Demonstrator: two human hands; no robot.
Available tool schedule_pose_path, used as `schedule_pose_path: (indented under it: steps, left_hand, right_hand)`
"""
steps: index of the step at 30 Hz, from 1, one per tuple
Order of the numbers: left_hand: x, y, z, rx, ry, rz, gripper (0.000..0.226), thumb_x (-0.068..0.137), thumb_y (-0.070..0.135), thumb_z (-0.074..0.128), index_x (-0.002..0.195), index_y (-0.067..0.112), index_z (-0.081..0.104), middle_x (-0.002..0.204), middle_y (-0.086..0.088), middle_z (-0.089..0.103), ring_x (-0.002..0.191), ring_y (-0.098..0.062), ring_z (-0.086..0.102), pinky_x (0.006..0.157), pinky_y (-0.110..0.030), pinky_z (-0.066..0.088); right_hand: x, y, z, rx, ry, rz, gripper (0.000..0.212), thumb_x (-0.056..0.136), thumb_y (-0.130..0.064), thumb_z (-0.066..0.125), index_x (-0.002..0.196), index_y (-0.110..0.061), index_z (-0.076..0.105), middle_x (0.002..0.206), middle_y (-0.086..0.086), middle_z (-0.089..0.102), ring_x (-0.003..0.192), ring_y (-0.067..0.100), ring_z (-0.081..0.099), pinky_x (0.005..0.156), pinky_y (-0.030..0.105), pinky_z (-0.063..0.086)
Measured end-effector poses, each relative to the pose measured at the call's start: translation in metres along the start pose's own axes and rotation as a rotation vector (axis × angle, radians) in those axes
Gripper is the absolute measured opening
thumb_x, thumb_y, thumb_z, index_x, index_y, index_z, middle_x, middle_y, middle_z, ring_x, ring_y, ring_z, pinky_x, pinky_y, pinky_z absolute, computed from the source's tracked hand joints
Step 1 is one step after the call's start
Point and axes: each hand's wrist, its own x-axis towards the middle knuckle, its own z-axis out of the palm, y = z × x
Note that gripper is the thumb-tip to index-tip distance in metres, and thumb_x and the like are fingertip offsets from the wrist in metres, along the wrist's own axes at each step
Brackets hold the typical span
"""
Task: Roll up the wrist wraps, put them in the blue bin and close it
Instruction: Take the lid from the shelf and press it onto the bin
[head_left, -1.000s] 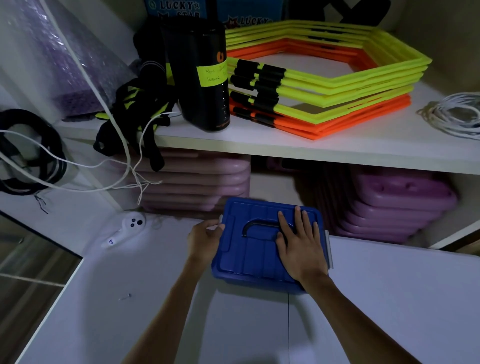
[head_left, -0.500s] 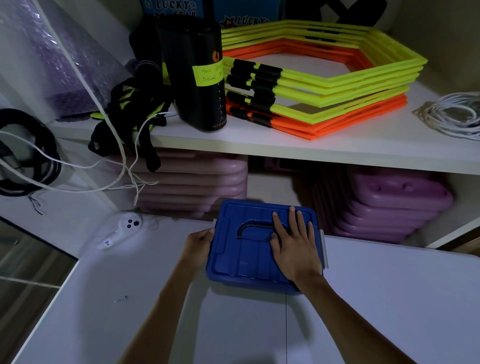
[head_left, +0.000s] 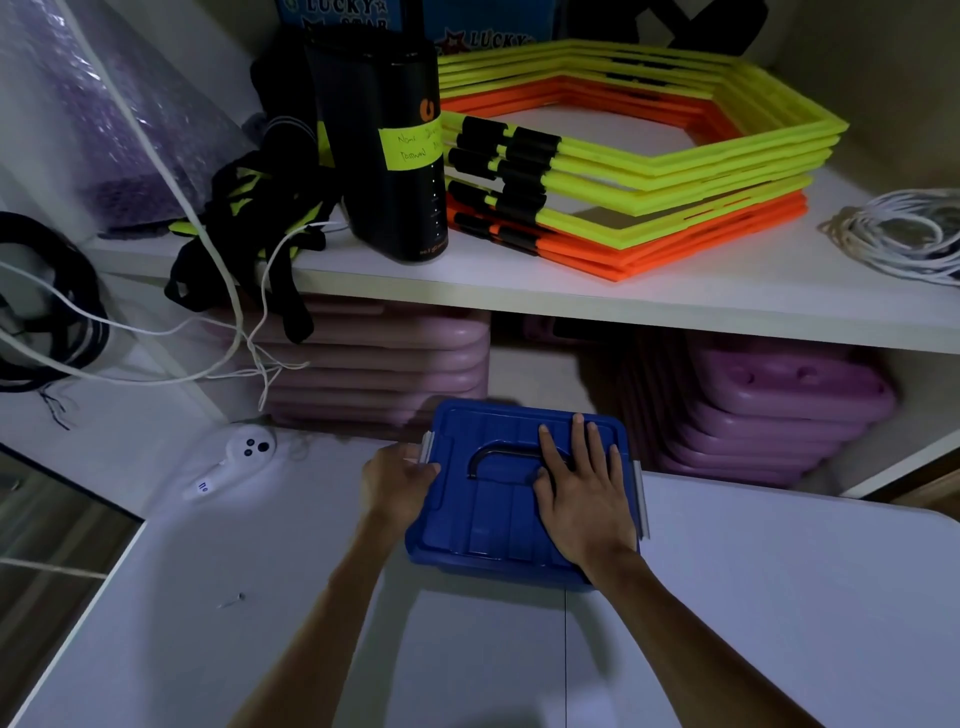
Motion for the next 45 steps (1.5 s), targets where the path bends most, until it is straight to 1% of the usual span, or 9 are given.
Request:
schedule_pose_path:
  steps: [8, 13, 16, 21, 25, 30, 35, 40, 45]
  left_hand:
    - [-0.032, 0.01, 0.026, 0.749, 0.11, 0.3, 0.041, 0.102, 0.024, 0.035, 0.133, -0.002, 0.043, 0.117, -0.02, 0.053, 0.104, -0.029, 0.051, 0.08, -0.032, 0.048]
    - [-0.029, 0.001, 0.025, 0.802, 0.131, 0.421, 0.051, 0.09, 0.04, 0.056, 0.119, -0.002, 0.059, 0.111, -0.019, 0.06, 0.1, -0.031, 0.059, 0.075, -0.038, 0.053]
    - [-0.021, -0.004, 0.029, 0.695, -0.022, 0.46, 0.072, 0.095, 0.055, 0.023, 0.148, 0.006, 0.023, 0.158, -0.018, 0.014, 0.145, -0.033, 0.017, 0.115, -0.045, 0.026]
    - [-0.017, -0.013, 0.04, 0.751, -0.093, 0.489, 0.08, 0.087, 0.06, -0.01, 0.151, 0.012, -0.007, 0.159, -0.008, -0.018, 0.145, -0.023, -0.019, 0.121, -0.043, 0.0]
    - [-0.015, -0.015, 0.04, 0.75, -0.072, 0.502, 0.079, 0.086, 0.06, -0.011, 0.149, 0.012, -0.01, 0.158, -0.008, -0.019, 0.144, -0.023, -0.02, 0.119, -0.04, -0.006]
    - [-0.015, -0.017, 0.043, 0.747, -0.079, 0.487, 0.079, 0.085, 0.06, -0.012, 0.149, 0.013, -0.012, 0.158, -0.007, -0.02, 0.145, -0.023, -0.02, 0.118, -0.04, -0.004]
    - [-0.018, -0.015, 0.042, 0.752, -0.066, 0.491, 0.081, 0.085, 0.06, -0.011, 0.15, 0.012, -0.009, 0.159, -0.006, -0.018, 0.146, -0.023, -0.017, 0.117, -0.038, -0.007]
    - [-0.02, -0.013, 0.043, 0.748, -0.052, 0.495, 0.08, 0.086, 0.058, -0.01, 0.15, 0.01, -0.005, 0.159, -0.008, -0.015, 0.146, -0.025, -0.015, 0.117, -0.039, -0.007]
    - [-0.022, -0.012, 0.043, 0.761, -0.051, 0.492, 0.08, 0.085, 0.057, -0.012, 0.149, 0.009, -0.008, 0.159, -0.009, -0.015, 0.146, -0.026, -0.016, 0.117, -0.039, -0.007]
  right_hand:
    - [0.0, -0.001, 0.001, -0.001, 0.005, 0.008, 0.065, 0.095, -0.046, 0.004, 0.156, -0.027, 0.013, 0.163, 0.017, 0.002, 0.151, 0.032, -0.001, 0.122, 0.05, 0.003]
    - [-0.001, -0.001, 0.001, 0.047, 0.019, 0.012, 0.063, 0.096, -0.046, 0.011, 0.155, -0.025, 0.021, 0.162, 0.018, 0.009, 0.151, 0.033, 0.005, 0.121, 0.053, 0.007]
    - [0.0, -0.002, 0.0, 0.049, -0.011, 0.0, 0.067, 0.093, -0.049, 0.007, 0.155, -0.025, 0.018, 0.163, 0.018, 0.005, 0.151, 0.033, 0.002, 0.122, 0.051, 0.003]
    - [-0.003, 0.006, -0.01, 0.076, -0.036, -0.024, 0.077, 0.087, -0.059, -0.001, 0.156, -0.027, 0.011, 0.164, 0.015, -0.001, 0.151, 0.029, -0.006, 0.119, 0.046, -0.01]
    - [-0.028, 0.033, -0.016, 0.226, 0.154, 0.206, 0.073, 0.095, -0.063, 0.027, 0.156, -0.026, 0.014, 0.164, 0.013, 0.007, 0.151, 0.029, 0.0, 0.119, 0.049, -0.001]
    - [-0.038, 0.05, -0.017, 1.007, 0.022, 0.6, 0.113, 0.074, -0.064, 0.071, 0.156, -0.026, 0.004, 0.16, 0.005, 0.021, 0.145, 0.027, 0.028, 0.116, 0.046, 0.032]
    - [-0.035, 0.04, -0.015, 1.204, -0.036, 0.577, 0.04, 0.092, -0.039, 0.064, 0.126, -0.021, 0.056, 0.121, 0.007, 0.067, 0.1, 0.017, 0.067, 0.089, 0.038, 0.057]
    - [-0.035, 0.031, -0.021, 0.985, -0.038, 0.464, 0.062, 0.1, -0.036, 0.049, 0.152, -0.018, 0.021, 0.139, 0.009, 0.053, 0.12, 0.028, 0.056, 0.099, 0.037, 0.049]
    - [-0.04, 0.017, -0.026, 0.596, -0.072, 0.355, 0.067, 0.104, -0.036, 0.035, 0.155, -0.018, -0.004, 0.164, 0.012, 0.002, 0.141, 0.037, 0.036, 0.104, 0.046, 0.043]
